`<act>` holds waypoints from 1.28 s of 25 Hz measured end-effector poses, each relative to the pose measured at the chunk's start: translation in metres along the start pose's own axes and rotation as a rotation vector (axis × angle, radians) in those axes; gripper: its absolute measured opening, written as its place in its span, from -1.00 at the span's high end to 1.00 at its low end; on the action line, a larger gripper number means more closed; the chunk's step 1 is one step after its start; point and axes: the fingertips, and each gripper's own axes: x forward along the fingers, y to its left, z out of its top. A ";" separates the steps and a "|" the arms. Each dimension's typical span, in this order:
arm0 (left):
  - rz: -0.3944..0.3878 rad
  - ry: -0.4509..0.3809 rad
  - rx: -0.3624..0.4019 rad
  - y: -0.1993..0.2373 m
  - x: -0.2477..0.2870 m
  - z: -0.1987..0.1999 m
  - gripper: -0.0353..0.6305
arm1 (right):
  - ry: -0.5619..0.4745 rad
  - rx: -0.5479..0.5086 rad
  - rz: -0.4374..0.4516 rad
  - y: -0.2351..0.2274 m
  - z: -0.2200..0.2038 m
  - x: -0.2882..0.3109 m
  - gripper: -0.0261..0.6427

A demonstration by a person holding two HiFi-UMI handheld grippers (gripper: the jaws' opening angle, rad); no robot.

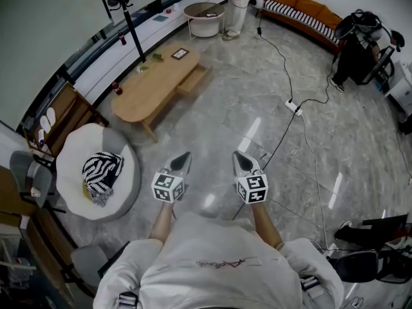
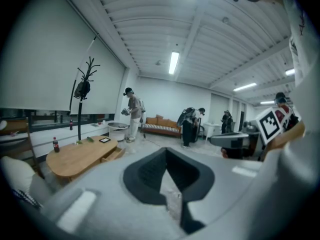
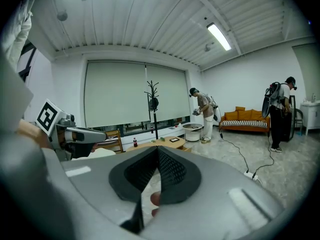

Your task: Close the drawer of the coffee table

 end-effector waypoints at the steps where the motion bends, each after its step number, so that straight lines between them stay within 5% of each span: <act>1: 0.002 0.000 0.001 -0.004 0.003 0.000 0.90 | -0.002 -0.001 -0.002 -0.006 0.001 -0.002 0.91; 16: 0.020 0.005 0.027 0.007 0.041 0.008 0.90 | -0.011 0.014 -0.049 -0.066 0.002 0.010 0.91; 32: -0.034 -0.001 -0.009 0.122 0.158 0.042 0.90 | 0.006 0.010 -0.103 -0.120 0.043 0.154 0.91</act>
